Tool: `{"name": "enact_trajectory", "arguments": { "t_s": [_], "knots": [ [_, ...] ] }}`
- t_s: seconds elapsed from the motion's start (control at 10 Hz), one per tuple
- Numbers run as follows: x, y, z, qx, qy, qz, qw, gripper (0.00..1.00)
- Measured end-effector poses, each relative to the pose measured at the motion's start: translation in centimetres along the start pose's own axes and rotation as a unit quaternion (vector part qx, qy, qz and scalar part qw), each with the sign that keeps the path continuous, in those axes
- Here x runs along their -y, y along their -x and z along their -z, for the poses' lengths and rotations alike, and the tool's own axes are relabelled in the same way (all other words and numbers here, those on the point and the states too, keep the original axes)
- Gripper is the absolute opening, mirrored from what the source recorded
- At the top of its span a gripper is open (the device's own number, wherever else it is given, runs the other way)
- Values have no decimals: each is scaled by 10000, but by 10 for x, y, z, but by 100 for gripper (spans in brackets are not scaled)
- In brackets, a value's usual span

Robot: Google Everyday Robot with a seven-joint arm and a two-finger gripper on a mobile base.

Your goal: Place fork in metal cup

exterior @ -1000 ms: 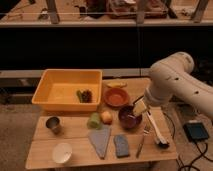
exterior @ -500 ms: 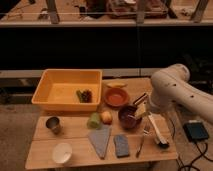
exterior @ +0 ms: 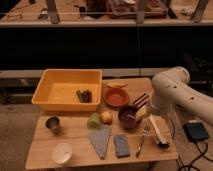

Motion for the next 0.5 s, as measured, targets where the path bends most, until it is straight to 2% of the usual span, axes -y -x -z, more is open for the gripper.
{"name": "enact_trajectory", "arguments": {
  "t_s": [0.2,0.3,0.5],
  "knots": [
    [-6,0,-30,-58,-8,-283,9996,80],
    [-9,1,-39,-79,-17,-519,9986,80],
    [-13,1,-46,-86,1,-717,9974,80]
  ]
}}
